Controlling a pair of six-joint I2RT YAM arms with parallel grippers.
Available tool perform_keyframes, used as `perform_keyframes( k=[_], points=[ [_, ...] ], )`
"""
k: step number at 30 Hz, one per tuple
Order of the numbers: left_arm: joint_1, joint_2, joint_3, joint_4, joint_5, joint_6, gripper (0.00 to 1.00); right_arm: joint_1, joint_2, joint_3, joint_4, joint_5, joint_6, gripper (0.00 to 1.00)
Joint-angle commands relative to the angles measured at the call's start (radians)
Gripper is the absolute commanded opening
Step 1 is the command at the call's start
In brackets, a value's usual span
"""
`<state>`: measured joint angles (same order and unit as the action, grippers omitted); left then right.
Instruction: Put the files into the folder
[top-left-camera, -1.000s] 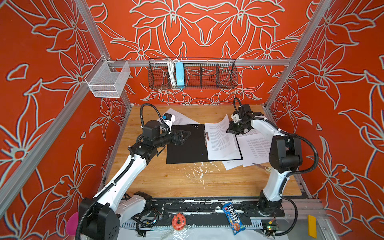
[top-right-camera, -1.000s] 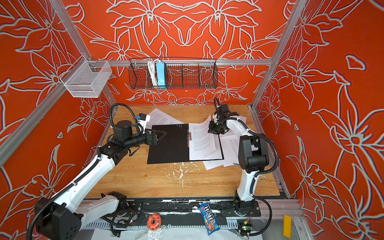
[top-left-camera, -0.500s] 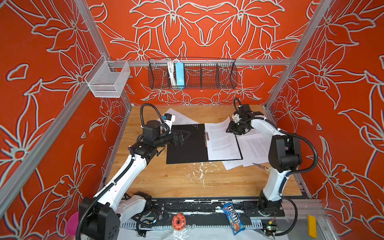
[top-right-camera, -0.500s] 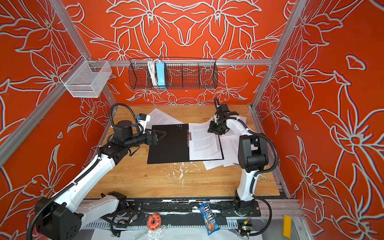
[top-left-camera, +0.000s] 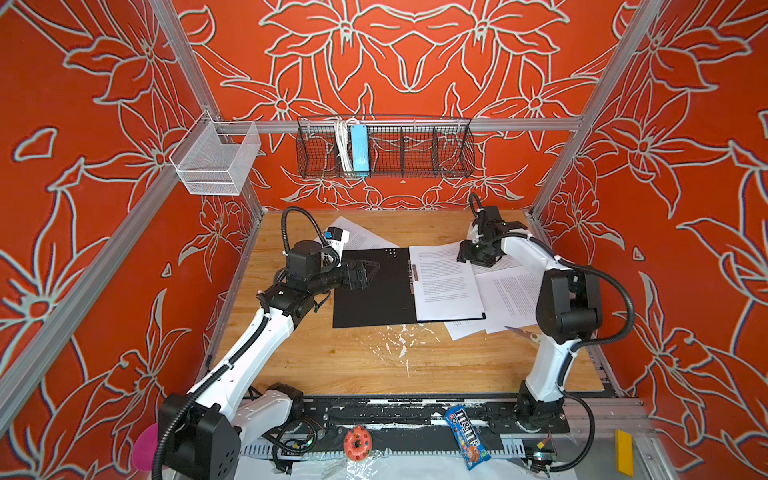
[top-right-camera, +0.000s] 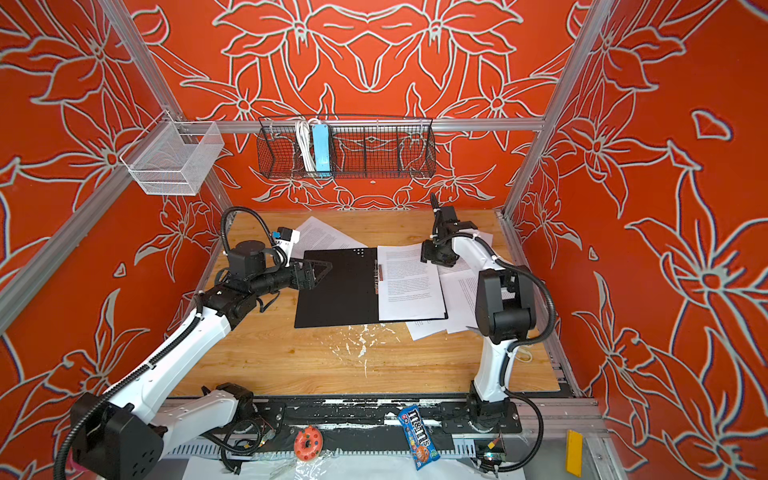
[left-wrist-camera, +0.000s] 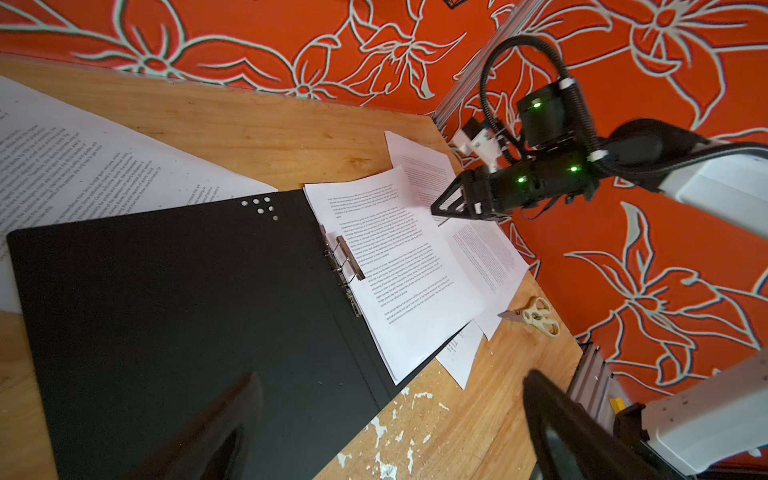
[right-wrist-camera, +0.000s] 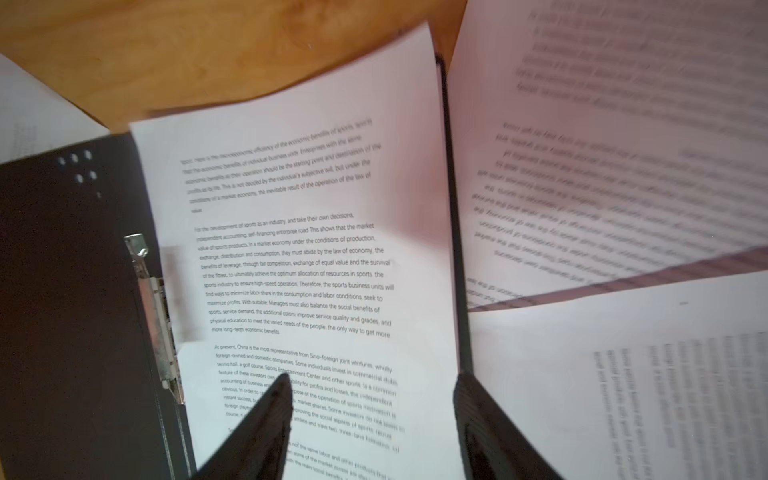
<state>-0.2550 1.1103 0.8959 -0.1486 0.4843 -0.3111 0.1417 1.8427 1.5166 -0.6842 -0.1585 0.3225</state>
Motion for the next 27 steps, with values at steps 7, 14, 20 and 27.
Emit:
perform_keyframes(
  k=[7, 14, 20, 27],
  points=[
    [0.048, 0.071, 0.071, -0.066, -0.073, -0.008, 0.98, 0.101, -0.259, -0.112, 0.171, -0.112, 0.107, 0.82],
    [0.160, 0.191, 0.116, -0.131, -0.103, -0.079, 0.98, 0.309, -0.154, -0.131, 0.214, -0.129, 0.134, 0.75],
    [0.281, 0.355, 0.167, -0.180, -0.068, -0.169, 0.98, 0.458, 0.038, -0.029, 0.216, -0.159, 0.152, 0.66],
    [0.345, 0.574, 0.276, -0.172, -0.073, -0.230, 0.99, 0.527, 0.216, 0.050, 0.216, -0.186, 0.167, 0.60]
  ],
)
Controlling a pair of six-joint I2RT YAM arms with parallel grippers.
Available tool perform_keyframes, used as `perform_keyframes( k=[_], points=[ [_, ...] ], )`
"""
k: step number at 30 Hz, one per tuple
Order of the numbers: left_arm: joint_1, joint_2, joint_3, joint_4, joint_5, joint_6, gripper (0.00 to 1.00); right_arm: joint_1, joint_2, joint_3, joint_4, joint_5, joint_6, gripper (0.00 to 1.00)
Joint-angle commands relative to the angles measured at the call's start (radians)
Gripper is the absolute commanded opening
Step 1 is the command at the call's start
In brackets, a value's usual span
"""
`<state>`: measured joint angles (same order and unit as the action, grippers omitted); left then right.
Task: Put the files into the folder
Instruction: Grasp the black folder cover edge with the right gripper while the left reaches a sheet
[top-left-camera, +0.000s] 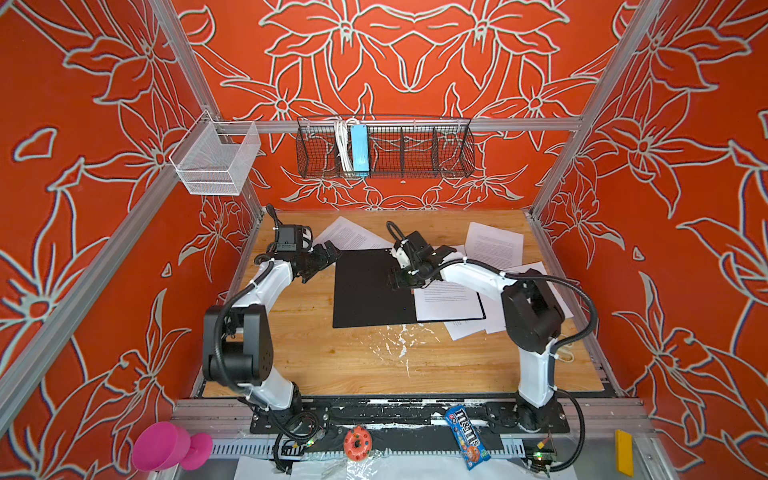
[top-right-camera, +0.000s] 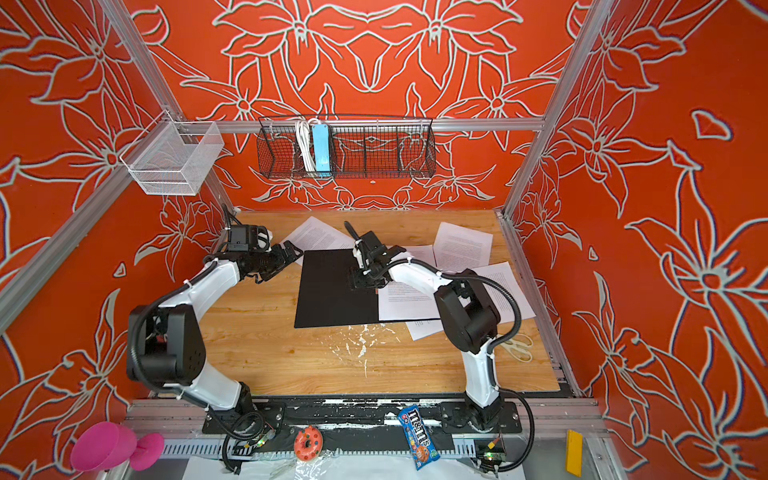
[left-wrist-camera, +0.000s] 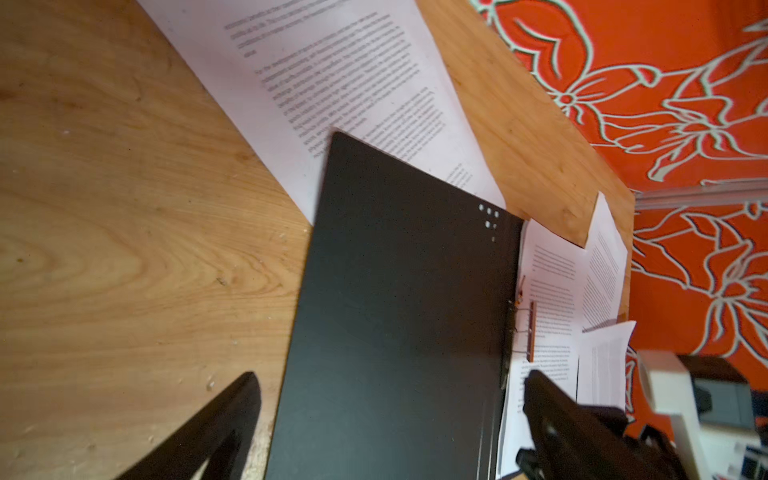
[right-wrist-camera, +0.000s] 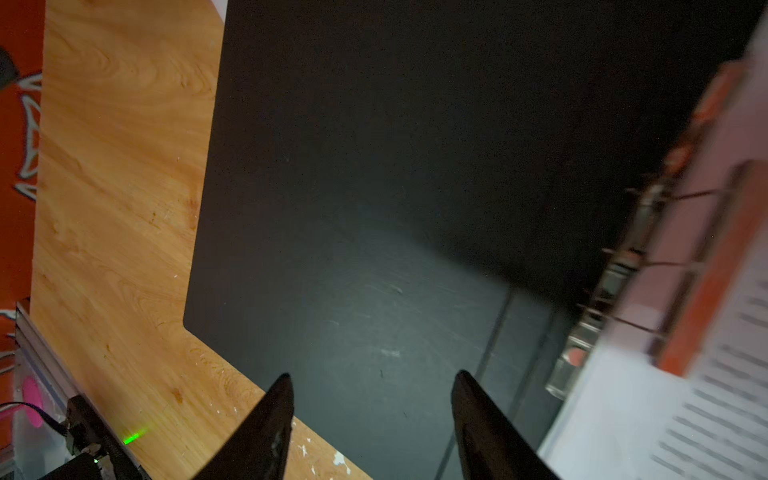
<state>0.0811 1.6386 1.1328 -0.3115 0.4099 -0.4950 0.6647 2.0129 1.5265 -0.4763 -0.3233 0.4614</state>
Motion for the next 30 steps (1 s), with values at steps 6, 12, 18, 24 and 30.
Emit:
perform_keyframes(
  k=[6, 12, 18, 24, 30],
  points=[
    [0.043, 0.245, 0.154, -0.016, 0.017, -0.070, 0.94, 0.021, 0.069, 0.043, -0.003, 0.006, 0.023, 0.63],
    [0.049, 0.381, 0.237, 0.011, 0.020, -0.113, 0.89, 0.021, 0.066, 0.012, 0.003, 0.002, 0.020, 0.63],
    [0.054, 0.484, 0.288, 0.040, 0.023, -0.169, 0.85, 0.021, 0.069, -0.020, 0.024, 0.007, 0.031, 0.63],
    [0.053, 0.532, 0.285, 0.140, 0.062, -0.270, 0.84, 0.021, 0.080, -0.037, 0.042, 0.005, 0.034, 0.63],
    [0.053, 0.550, 0.242, 0.315, 0.135, -0.373, 0.84, 0.021, 0.098, -0.048, 0.078, -0.031, 0.055, 0.63]
  ],
)
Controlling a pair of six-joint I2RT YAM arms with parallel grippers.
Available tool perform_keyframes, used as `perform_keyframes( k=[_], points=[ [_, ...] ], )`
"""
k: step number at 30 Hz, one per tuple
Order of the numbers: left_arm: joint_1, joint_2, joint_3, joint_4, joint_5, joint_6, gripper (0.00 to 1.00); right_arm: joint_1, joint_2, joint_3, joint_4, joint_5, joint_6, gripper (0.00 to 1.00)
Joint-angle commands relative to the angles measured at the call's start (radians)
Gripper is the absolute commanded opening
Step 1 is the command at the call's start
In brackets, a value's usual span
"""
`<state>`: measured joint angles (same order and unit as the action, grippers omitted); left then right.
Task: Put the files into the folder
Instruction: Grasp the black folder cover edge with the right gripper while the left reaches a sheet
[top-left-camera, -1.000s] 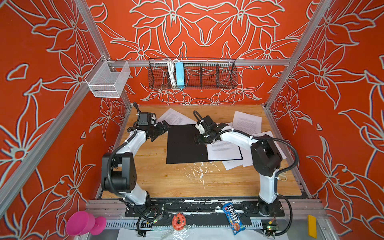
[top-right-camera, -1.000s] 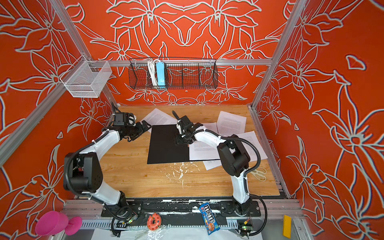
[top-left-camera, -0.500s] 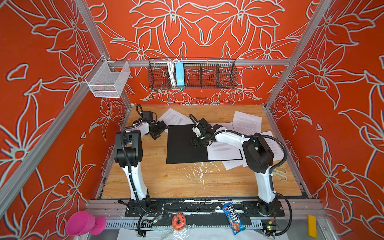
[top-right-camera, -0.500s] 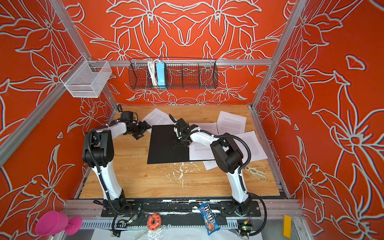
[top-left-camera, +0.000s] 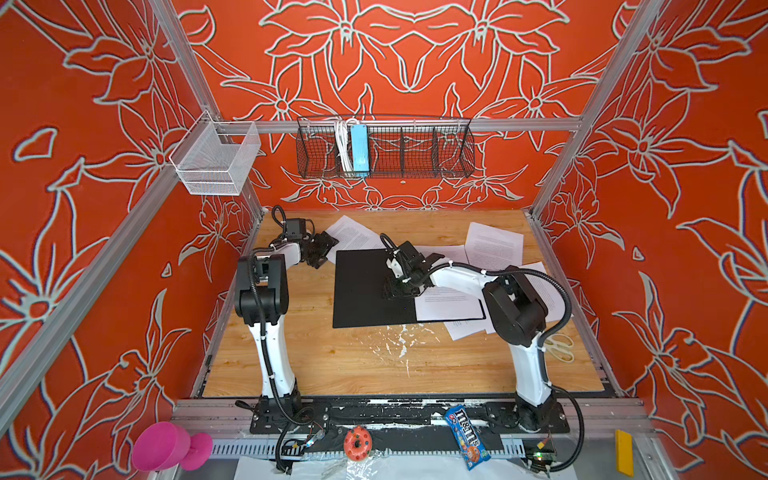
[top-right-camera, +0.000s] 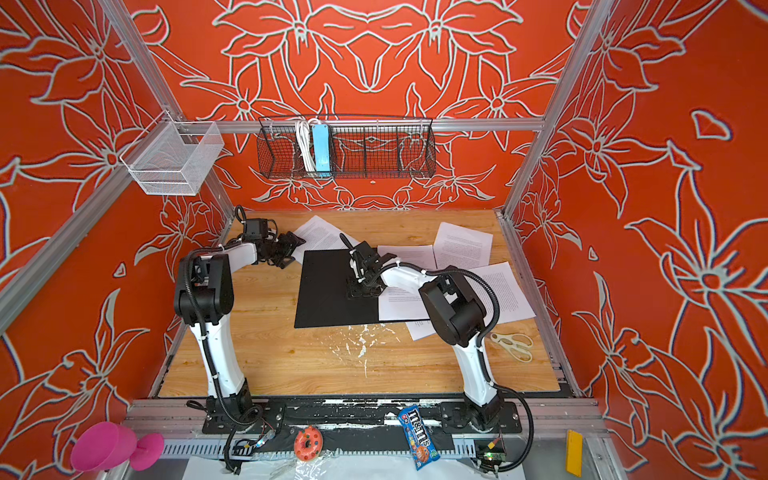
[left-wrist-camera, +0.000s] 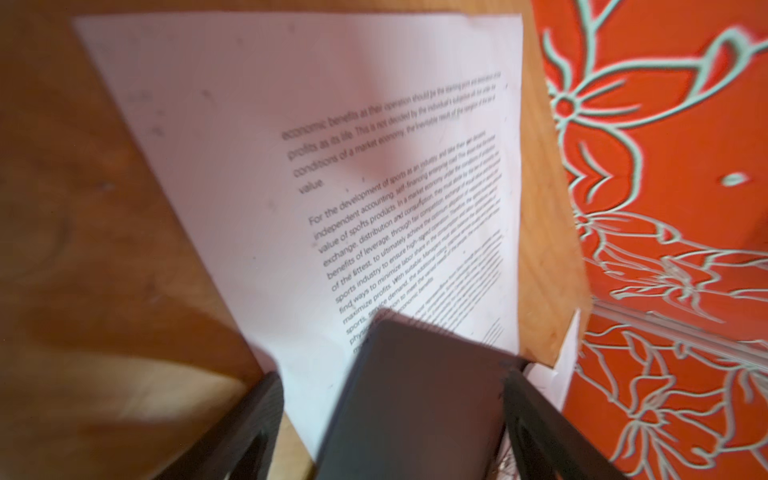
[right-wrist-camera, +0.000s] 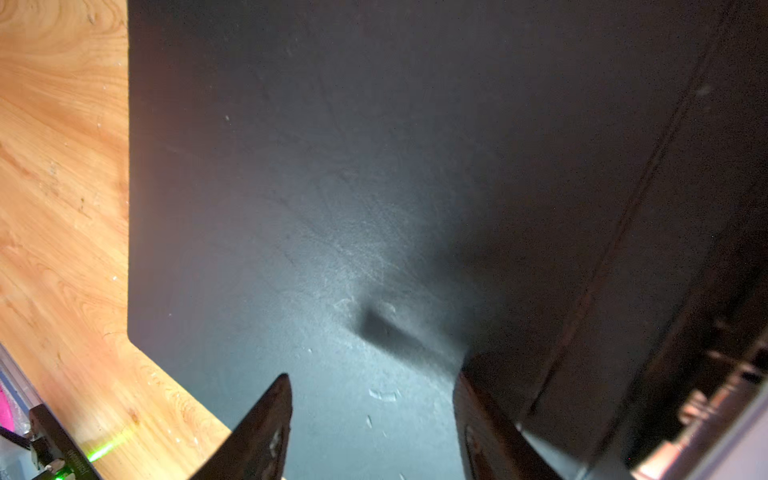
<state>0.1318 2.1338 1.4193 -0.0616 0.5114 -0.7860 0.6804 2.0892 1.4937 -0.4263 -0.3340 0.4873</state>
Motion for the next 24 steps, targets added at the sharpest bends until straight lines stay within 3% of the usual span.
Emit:
perform_keyframes(
  k=[1, 7, 13, 18, 24],
  points=[
    [0.002, 0.056, -0.054, 0.101, 0.048, -0.095, 0.84, 0.005, 0.023, -0.016, 0.032, -0.025, 0.030, 0.63],
    [0.001, 0.064, -0.085, 0.253, 0.118, -0.144, 0.84, 0.005, 0.032, -0.016, 0.040, -0.045, 0.033, 0.63],
    [0.011, -0.027, -0.085, 0.195, 0.025, -0.010, 0.84, 0.004, 0.026, 0.018, 0.022, -0.029, 0.016, 0.63],
    [0.017, -0.096, -0.013, 0.041, -0.025, 0.167, 0.86, -0.010, 0.085, 0.167, -0.073, 0.042, -0.025, 0.68],
    [0.054, -0.059, 0.064, -0.064, -0.027, 0.242, 0.87, -0.048, 0.197, 0.371, -0.153, 0.043, -0.041, 0.68]
  ],
)
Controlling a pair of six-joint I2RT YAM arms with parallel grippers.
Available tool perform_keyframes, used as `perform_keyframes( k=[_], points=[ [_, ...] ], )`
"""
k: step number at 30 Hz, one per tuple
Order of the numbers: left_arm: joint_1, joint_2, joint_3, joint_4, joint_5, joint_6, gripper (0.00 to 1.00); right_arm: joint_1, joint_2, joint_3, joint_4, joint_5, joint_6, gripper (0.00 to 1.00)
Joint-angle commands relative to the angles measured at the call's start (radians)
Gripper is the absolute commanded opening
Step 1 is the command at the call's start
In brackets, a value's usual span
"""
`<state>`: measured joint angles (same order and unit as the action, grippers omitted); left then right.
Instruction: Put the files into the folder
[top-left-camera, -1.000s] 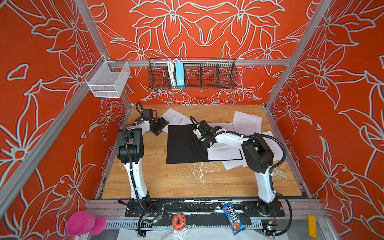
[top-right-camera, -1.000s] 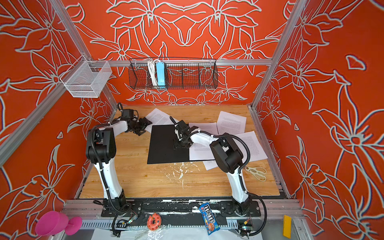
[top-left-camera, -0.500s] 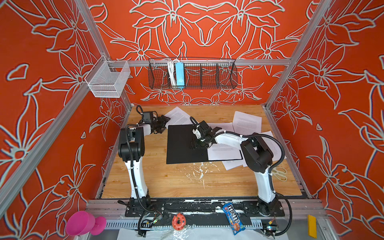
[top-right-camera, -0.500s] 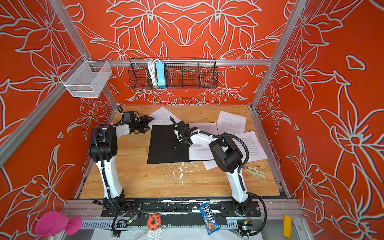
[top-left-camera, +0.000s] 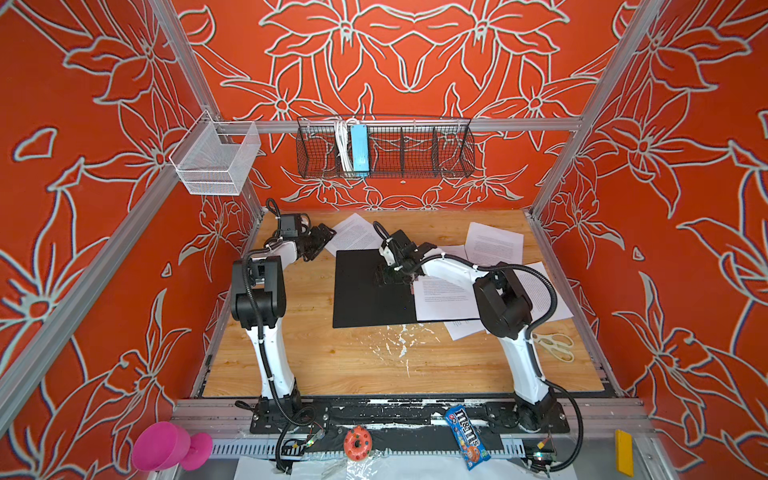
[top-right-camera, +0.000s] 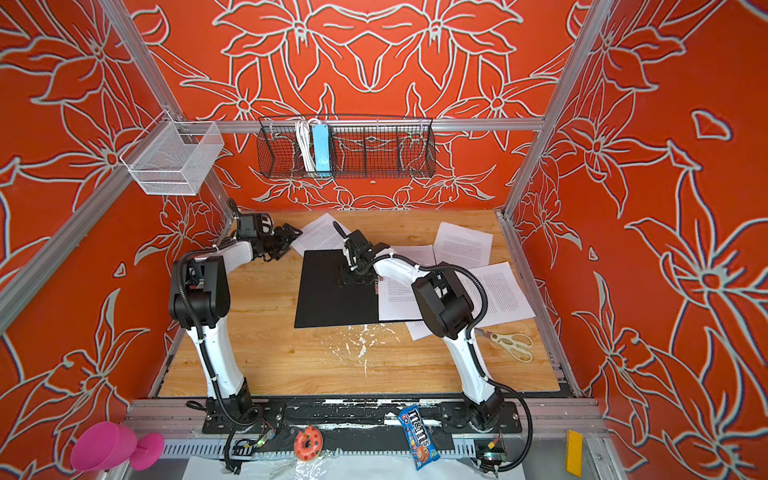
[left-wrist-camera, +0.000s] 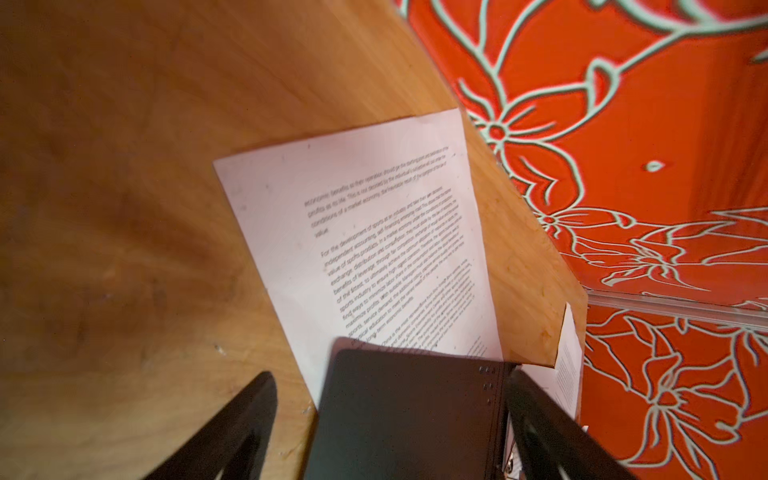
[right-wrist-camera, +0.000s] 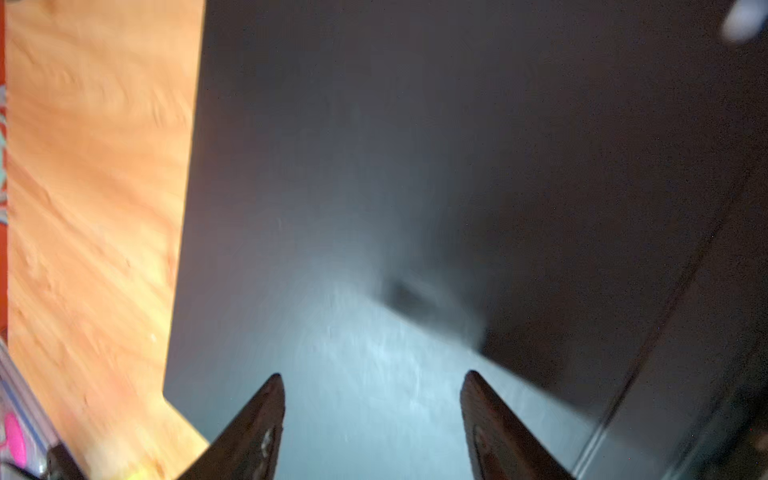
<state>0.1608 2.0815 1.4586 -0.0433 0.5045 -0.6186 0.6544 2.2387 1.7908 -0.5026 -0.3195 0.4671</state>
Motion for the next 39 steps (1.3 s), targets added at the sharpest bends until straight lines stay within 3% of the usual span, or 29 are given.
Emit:
perform_keyframes(
  k=[1, 5, 12, 16, 21, 28, 34, 39],
  points=[
    [0.029, 0.003, 0.035, -0.087, -0.019, 0.082, 0.88, -0.026, 0.065, 0.098, -0.084, 0.027, -0.025, 0.69],
    [0.042, 0.066, 0.113, -0.130, 0.003, 0.123, 0.88, -0.041, 0.124, 0.181, -0.117, 0.028, -0.046, 0.68],
    [0.046, 0.122, 0.137, -0.026, -0.048, 0.089, 0.92, -0.055, 0.156, 0.211, -0.117, 0.021, -0.053, 0.68],
    [0.048, 0.209, 0.262, -0.137, -0.022, 0.077, 0.94, -0.055, 0.160, 0.197, -0.111, 0.005, -0.048, 0.68],
    [0.050, 0.282, 0.326, -0.146, -0.011, 0.020, 0.94, -0.055, 0.154, 0.174, -0.105, -0.009, -0.044, 0.68],
    [0.035, 0.429, 0.585, -0.428, 0.074, -0.008, 0.93, -0.056, 0.158, 0.175, -0.106, -0.016, -0.048, 0.68],
    [0.008, 0.429, 0.598, -0.495, 0.077, 0.012, 0.93, -0.056, 0.202, 0.235, -0.135, -0.042, -0.054, 0.67],
    [-0.003, 0.442, 0.597, -0.508, 0.161, 0.015, 0.93, -0.055, 0.214, 0.250, -0.136, -0.063, -0.056, 0.67]
  ],
)
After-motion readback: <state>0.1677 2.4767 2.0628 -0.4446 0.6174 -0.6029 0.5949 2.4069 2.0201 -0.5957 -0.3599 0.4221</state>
